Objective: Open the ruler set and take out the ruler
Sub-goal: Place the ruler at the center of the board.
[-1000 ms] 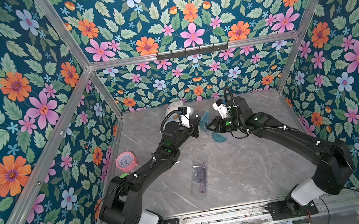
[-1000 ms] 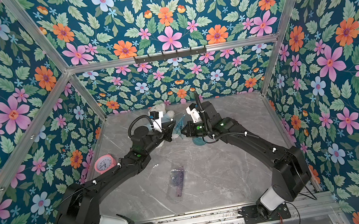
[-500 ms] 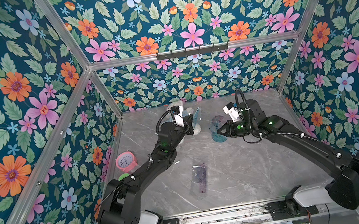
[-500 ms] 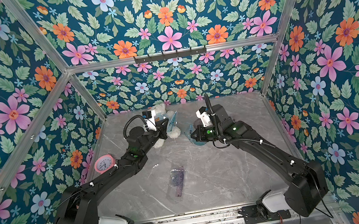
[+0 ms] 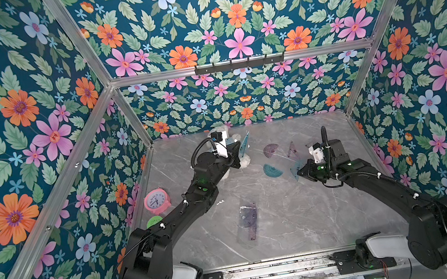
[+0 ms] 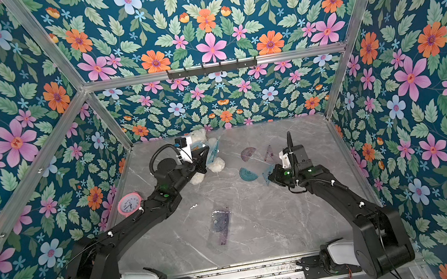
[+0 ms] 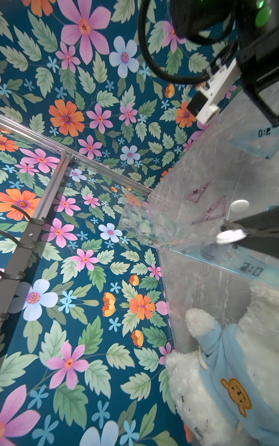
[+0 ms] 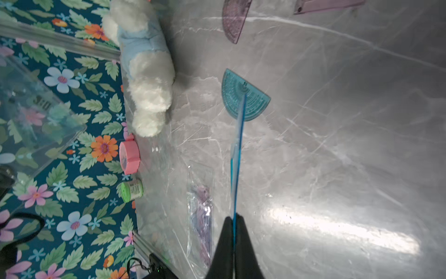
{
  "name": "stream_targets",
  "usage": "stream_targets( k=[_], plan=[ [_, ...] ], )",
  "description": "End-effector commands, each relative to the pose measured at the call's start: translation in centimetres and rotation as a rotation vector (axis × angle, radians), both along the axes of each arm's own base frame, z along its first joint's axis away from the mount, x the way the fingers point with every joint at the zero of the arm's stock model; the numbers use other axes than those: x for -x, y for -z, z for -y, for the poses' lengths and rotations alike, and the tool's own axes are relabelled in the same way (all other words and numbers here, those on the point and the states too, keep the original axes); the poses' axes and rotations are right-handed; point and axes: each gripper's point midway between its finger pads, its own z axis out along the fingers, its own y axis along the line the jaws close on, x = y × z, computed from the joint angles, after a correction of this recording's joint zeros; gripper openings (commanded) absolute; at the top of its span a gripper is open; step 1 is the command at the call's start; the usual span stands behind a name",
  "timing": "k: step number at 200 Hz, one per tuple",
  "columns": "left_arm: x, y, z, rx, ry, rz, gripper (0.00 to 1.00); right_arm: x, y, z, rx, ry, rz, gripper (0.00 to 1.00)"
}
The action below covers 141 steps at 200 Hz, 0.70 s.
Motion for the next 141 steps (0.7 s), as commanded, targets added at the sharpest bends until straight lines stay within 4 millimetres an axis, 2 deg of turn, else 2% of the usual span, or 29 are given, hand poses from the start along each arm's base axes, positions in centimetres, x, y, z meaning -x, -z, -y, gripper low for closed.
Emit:
stream_targets(
  k=[1,22,58,74,120,141],
  plan=[
    [0.4,-1.0,0.5,0.033,0.038,0.025,0.00,-2.6,-0.9,0.4,-0.052,0.048,0.078,0.01],
    [0.5,-0.9,0.7,0.033,0.049,0.021,0.00,-3.4,0.6,2.1,-0.037,0.091,0.050,0.01],
    [0.5,-0.4,0.7,0.017,0.049,0.015,0.00,-4.1,3.5,7.3,-0.058,0.252,0.007,0.01],
    [0.4,-0.3,0.6,0.011,0.044,0.014,0.00,-4.1,4.5,9.0,-0.066,0.296,-0.010,0.01],
    [0.0,0.4,0.9,-0.002,0.048,-0.001,0.00,-4.7,6.7,11.9,-0.084,0.372,-0.040,0.01],
    [-0.1,0.6,1.0,-0.007,0.048,-0.005,0.00,-5.3,7.4,12.5,-0.097,0.385,-0.047,0.01]
  ],
)
